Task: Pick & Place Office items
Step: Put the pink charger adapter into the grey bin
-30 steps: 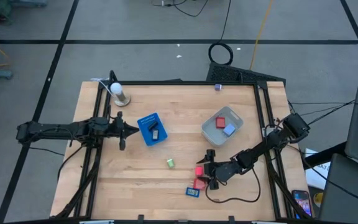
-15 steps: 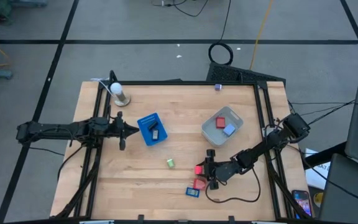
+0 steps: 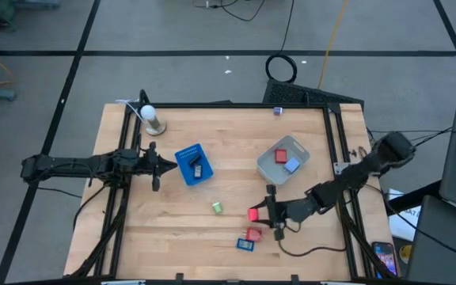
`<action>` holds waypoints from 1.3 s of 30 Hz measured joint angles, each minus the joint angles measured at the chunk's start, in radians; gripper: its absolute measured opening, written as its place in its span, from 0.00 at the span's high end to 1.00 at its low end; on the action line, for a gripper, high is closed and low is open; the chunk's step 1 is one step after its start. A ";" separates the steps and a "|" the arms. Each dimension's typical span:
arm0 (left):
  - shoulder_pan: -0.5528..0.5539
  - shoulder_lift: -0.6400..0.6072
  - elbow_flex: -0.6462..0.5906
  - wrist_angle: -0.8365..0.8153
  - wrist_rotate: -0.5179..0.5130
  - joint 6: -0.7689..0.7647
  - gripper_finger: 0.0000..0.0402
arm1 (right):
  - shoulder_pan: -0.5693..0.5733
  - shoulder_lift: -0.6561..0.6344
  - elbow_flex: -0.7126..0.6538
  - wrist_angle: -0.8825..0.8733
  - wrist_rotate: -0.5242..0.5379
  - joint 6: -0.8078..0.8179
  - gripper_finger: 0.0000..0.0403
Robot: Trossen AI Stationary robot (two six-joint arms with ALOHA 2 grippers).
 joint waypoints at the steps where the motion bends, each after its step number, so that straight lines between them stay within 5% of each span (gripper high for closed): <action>1: 0.000 0.000 0.000 0.000 0.000 0.000 0.94 | 0.000 -0.038 0.000 -0.014 0.000 -0.013 0.60; 9: 0.000 0.000 0.000 0.000 0.000 0.003 0.94 | -0.012 -0.370 -0.052 -0.052 0.013 -0.125 0.60; 20: 0.000 0.000 0.000 0.000 0.000 0.009 0.94 | -0.103 -0.849 -0.347 0.021 0.077 -0.065 0.60; 28: 0.000 0.000 0.000 0.000 0.000 0.002 0.94 | -0.119 -1.036 -0.511 0.021 0.092 -0.027 0.60; 39: 0.000 0.000 0.000 0.000 0.000 -0.002 0.94 | -0.119 -1.219 -0.553 -0.103 0.142 -0.030 0.60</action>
